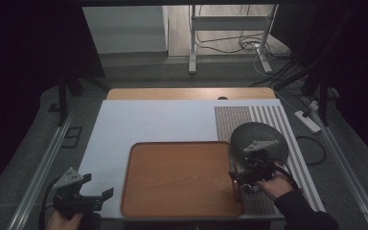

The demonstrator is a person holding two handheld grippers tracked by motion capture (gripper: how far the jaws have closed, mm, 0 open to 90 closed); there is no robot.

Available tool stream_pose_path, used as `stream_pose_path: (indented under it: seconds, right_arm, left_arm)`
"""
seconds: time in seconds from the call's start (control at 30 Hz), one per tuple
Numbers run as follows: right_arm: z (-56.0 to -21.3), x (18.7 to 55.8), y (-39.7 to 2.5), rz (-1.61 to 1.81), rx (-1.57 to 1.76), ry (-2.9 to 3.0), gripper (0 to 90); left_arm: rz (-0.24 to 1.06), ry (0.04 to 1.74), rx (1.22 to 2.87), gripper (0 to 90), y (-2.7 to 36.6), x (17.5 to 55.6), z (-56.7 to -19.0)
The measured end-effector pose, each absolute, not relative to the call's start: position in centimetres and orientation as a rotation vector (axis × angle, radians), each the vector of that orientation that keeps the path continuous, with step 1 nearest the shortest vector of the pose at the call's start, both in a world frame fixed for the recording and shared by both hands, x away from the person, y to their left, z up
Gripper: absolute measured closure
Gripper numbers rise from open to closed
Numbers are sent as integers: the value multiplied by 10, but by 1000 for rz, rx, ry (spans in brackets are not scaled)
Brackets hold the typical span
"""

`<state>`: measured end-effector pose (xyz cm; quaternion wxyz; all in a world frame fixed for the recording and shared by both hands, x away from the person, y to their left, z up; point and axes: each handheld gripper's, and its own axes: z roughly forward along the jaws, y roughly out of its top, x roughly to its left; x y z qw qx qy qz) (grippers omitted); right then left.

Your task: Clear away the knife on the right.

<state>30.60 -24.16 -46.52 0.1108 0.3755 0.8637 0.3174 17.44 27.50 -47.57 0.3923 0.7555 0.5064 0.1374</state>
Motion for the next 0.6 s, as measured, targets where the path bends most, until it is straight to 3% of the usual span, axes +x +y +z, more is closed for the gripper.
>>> stream_pose_path:
  seconds: [0.6]
  right_arm:
    - [-457, 286, -274, 1006, 1163, 2423, 1]
  left_arm:
    - [350, 1285, 1928, 11, 274, 175, -476]
